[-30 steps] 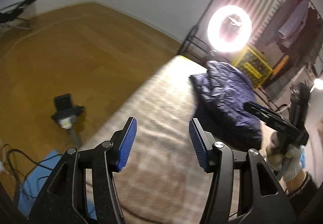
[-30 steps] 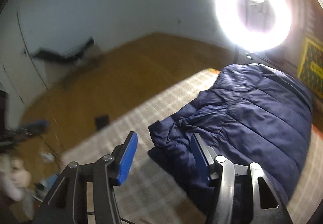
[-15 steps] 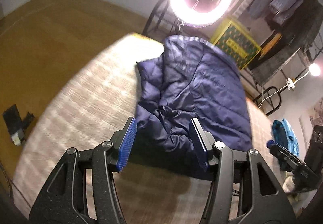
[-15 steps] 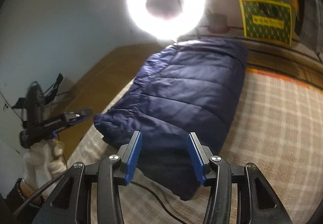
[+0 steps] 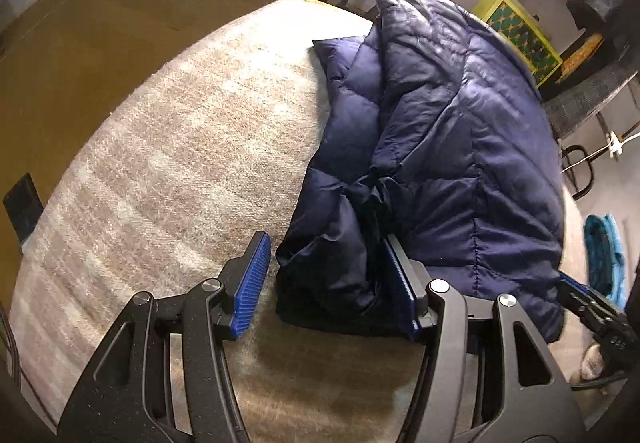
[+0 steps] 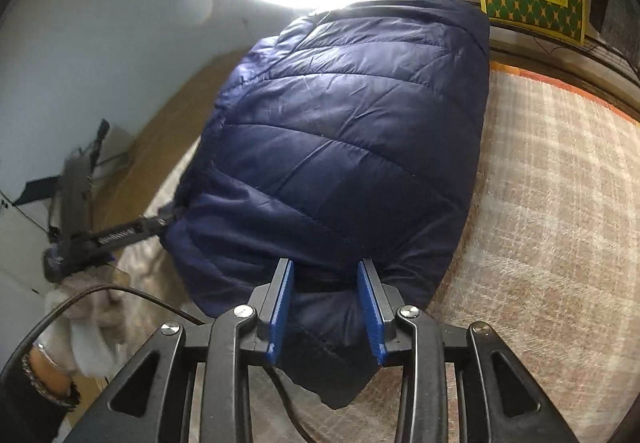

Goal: Fold large clothes

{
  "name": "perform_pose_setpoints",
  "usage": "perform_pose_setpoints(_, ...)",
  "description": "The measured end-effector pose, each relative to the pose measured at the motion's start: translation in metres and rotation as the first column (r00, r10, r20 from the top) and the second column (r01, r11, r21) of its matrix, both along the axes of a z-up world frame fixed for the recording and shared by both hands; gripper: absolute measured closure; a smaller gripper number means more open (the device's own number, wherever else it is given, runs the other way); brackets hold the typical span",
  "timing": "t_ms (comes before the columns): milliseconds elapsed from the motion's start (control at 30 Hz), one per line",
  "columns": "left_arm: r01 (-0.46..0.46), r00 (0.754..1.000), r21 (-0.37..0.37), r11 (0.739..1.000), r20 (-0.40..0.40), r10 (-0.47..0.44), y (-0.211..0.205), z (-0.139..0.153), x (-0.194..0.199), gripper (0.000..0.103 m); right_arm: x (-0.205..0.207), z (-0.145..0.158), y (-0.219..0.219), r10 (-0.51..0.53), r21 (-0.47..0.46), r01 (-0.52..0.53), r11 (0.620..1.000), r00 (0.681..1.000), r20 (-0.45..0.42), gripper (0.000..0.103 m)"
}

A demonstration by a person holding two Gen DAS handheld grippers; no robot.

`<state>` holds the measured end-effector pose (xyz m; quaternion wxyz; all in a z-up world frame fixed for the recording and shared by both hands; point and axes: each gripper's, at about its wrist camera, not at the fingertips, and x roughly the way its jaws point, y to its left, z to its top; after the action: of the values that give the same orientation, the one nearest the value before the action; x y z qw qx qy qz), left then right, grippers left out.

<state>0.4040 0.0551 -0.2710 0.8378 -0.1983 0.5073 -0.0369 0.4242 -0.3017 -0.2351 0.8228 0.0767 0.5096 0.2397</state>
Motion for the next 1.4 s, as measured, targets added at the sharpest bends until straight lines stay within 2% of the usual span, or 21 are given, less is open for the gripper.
perform_pose_setpoints(33,-0.009,1.000,-0.037,0.999,0.007,0.009,0.006,0.004,-0.003,0.044,0.001,0.005,-0.001,0.008,0.000,-0.008,1.000,1.000,0.001,0.068)
perform_pose_setpoints(100,-0.038,0.999,-0.105,0.994,0.032,0.041,0.021,0.013,-0.007,0.042,0.000,0.018,-0.013,0.007,0.053,-0.008,0.999,1.000,0.019,0.059)
perform_pose_setpoints(167,-0.086,0.995,-0.169,0.982,0.037,0.094,0.039,0.019,-0.010,0.024,-0.001,0.026,-0.028,-0.039,0.097,0.035,0.995,0.998,0.042,0.030)
perform_pose_setpoints(233,-0.111,0.992,-0.240,0.964,0.024,0.120,0.052,0.018,-0.006,0.023,-0.001,0.032,-0.049,-0.105,0.171,0.093,0.981,0.993,0.061,0.019)
perform_pose_setpoints(333,-0.114,0.993,-0.307,0.945,-0.024,0.112,0.060,0.007,0.010,0.022,0.009,0.026,-0.077,-0.156,0.284,0.151,0.947,0.988,-0.007,0.015)
perform_pose_setpoints(400,-0.110,0.992,-0.342,0.933,-0.089,0.085,0.058,-0.007,0.023,0.021,0.021,0.015,-0.089,-0.156,0.342,0.172,0.924,0.985,-0.072,0.013)
perform_pose_setpoints(467,-0.115,0.987,-0.405,0.907,-0.147,0.059,0.056,-0.022,0.033,0.020,0.024,0.005,-0.094,-0.153,0.362,0.180,0.914,0.983,-0.102,0.013)
perform_pose_setpoints(567,-0.114,0.990,-0.446,0.888,-0.124,0.064,0.055,-0.022,0.037,0.012,0.028,-0.009,-0.091,-0.124,0.373,0.163,0.913,0.984,-0.126,0.012)
perform_pose_setpoints(633,-0.116,0.989,-0.471,0.874,-0.132,0.060,0.053,-0.023,0.041,0.011,0.029,-0.018,-0.082,-0.106,0.378,0.153,0.913,0.984,-0.143,0.012)
perform_pose_setpoints(833,-0.069,0.993,-0.450,0.890,-0.114,0.019,0.039,-0.019,0.056,0.010,0.036,-0.041,-0.055,-0.072,0.401,0.145,0.905,0.979,-0.192,0.011)
perform_pose_setpoints(900,-0.050,0.994,-0.418,0.907,-0.106,0.006,0.032,-0.018,0.057,0.010,0.038,-0.041,-0.046,-0.064,0.409,0.134,0.903,0.982,-0.180,0.011)
perform_pose_setpoints(933,-0.041,0.995,-0.398,0.917,-0.101,0.001,0.027,-0.016,0.058,0.017,0.038,-0.041,-0.044,-0.064,0.409,0.133,0.903,0.982,-0.178,0.013)
perform_pose_setpoints(967,-0.031,0.995,-0.397,0.917,-0.100,-0.009,0.021,-0.016,0.060,0.040,0.038,-0.040,-0.042,-0.062,0.409,0.131,0.903,0.982,-0.178,0.019)
perform_pose_setpoints(1000,-0.025,0.993,-0.400,0.916,-0.114,-0.023,0.014,-0.017,0.061,0.045,0.040,-0.041,-0.037,-0.054,0.406,0.127,0.905,0.981,-0.187,0.024)
perform_pose_setpoints(1033,-0.035,0.993,-0.379,0.925,-0.120,-0.012,0.010,-0.017,0.062,0.048,0.041,-0.043,-0.035,-0.055,0.400,0.129,0.908,0.980,-0.192,0.034)
perform_pose_setpoints(1067,-0.034,0.994,-0.359,0.933,-0.113,-0.008,0.007,-0.015,0.061,0.061,0.040,-0.043,-0.036,-0.056,0.400,0.133,0.907,0.978,-0.200,0.046)
perform_pose_setpoints(1167,-0.018,0.996,-0.347,0.938,-0.093,-0.015,-0.003,-0.007,0.060,0.072,0.039,-0.042,-0.041,-0.066,0.421,0.158,0.893,0.972,-0.225,0.064)
perform_pose_setpoints(1267,0.017,0.996,-0.323,0.946,-0.072,-0.043,-0.007,0.003,0.053,0.079,0.035,-0.032,-0.042,-0.063,0.396,0.143,0.907,0.976,-0.208,0.071)
perform_pose_setpoints(1400,0.062,0.994,-0.324,0.944,-0.067,-0.088,-0.015,0.014,0.038,0.082,0.029,-0.009,-0.037,-0.015,0.322,0.075,0.944,0.982,-0.186,0.075)
